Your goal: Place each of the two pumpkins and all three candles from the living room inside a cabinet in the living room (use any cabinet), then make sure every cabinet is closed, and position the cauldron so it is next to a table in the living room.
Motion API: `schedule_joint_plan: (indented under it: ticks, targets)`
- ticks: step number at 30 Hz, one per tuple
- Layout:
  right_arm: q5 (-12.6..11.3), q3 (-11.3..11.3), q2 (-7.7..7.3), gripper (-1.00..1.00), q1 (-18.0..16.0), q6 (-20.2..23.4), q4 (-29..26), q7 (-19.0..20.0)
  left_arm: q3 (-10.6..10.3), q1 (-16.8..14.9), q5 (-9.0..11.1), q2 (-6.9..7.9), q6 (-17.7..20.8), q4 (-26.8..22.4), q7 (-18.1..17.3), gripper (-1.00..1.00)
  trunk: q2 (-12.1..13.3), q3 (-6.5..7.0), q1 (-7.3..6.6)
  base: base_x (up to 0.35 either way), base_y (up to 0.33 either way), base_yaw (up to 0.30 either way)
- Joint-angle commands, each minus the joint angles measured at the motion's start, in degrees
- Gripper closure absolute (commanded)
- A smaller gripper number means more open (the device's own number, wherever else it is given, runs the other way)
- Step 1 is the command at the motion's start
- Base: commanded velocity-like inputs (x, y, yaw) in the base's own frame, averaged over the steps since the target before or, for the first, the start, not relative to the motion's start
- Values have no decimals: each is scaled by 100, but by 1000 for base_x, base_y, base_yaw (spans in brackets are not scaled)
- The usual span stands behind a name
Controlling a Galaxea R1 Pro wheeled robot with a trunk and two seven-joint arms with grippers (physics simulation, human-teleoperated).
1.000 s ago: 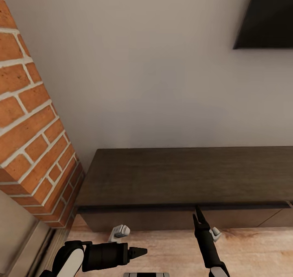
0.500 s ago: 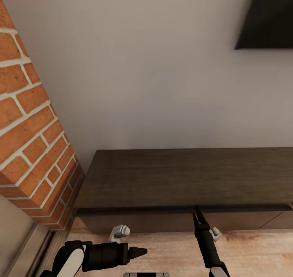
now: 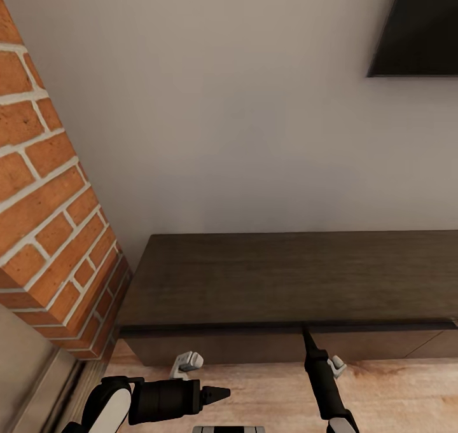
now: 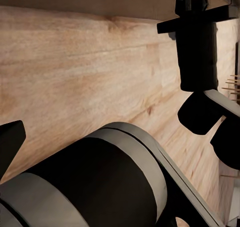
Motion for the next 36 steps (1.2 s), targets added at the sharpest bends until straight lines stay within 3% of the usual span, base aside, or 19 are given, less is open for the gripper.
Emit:
schedule_joint_plan:
  ticks: [1, 13, 36]
  targets:
    - [-35, 4, 4, 100, -6, 10, -5, 47, -2, -3, -43, 3, 7, -3, -46, -100, -2, -4, -2, 0, 0, 0]
    - [-39, 5, 4, 100, -6, 10, -5, 47, -10, -3, -43, -5, 6, 1, -46, -100, -2, -4, -2, -27, 0, 0]
    - [-39, 4, 4, 100, -6, 10, -5, 47, -12, -3, -43, 0, 8, 1, -46, -100, -2, -4, -2, -265, 0, 0]
